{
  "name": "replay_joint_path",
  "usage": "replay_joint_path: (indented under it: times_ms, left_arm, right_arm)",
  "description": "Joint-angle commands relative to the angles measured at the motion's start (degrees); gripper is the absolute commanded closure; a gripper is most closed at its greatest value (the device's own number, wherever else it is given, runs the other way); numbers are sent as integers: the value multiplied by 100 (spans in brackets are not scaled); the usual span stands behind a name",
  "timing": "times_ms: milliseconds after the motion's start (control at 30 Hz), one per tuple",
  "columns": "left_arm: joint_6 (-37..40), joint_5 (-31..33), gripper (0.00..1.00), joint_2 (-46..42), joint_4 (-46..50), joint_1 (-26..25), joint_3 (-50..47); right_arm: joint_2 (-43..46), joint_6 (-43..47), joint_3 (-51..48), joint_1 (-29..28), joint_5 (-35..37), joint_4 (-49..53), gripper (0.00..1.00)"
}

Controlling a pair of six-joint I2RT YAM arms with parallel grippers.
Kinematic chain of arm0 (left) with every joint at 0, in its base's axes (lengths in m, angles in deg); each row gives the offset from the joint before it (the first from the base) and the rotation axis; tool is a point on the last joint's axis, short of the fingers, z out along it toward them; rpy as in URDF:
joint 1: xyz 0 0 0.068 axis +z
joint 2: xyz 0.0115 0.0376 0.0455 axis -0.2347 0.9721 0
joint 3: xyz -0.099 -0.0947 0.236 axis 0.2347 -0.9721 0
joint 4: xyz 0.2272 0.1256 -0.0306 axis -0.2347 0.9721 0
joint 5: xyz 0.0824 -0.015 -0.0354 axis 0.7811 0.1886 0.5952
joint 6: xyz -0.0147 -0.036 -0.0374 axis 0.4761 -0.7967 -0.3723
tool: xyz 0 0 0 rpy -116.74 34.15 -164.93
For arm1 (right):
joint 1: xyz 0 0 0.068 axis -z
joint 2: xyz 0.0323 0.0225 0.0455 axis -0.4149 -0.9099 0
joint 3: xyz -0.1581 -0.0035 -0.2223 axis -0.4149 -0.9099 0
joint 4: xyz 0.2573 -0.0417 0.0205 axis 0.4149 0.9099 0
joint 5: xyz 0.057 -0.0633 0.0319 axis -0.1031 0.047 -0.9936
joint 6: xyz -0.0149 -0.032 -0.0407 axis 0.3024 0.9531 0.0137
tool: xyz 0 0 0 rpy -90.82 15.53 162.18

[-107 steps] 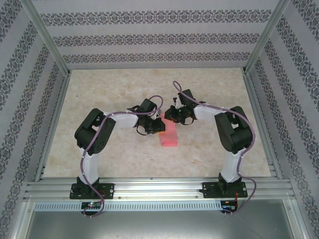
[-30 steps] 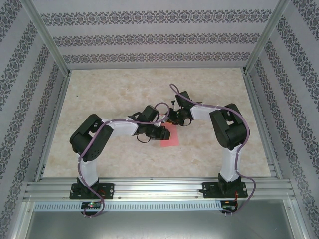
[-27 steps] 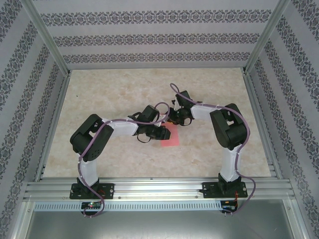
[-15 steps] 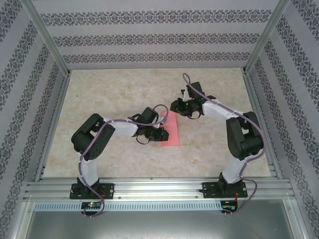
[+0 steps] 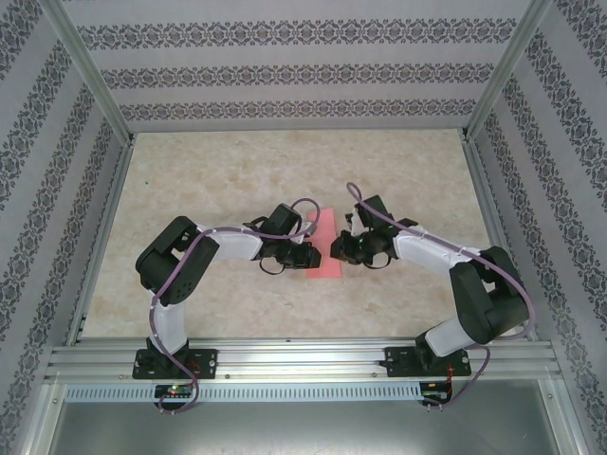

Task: Fold a paper plane with a square sheet of paper (fold left side to right side)
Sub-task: Hold the square sheet of paper at the center of the table, then first fold the square sheet of paper in half at the center of the table.

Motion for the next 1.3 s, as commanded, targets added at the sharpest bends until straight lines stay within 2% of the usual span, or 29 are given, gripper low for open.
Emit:
replay_joint_path:
  times_ms: [0,300,567,833,1033,1267]
  left_arm:
    - [-18,152,77,197,159,-15,-48]
    - [-112,109,75,107,165,-16,68]
    - [-207,126,70,107,313,85,550]
    - [-207,120,74,531,369,327,1021]
    - [107,407,75,692,710,369,1179]
    - [241,751,73,735,720,648,1180]
  right_arm:
    - [-223,-322,-125,-135,-14,-466,83]
    - [-771,-32,88,-249,759,56,84]
    - [-954,141,27,-261,944,293,84]
    - [-1059,221,40,-253,977,281,84]
    - [-1115,261,79,-253,1029,323,84]
    - [-1139,344,79,-261,1151,495,84]
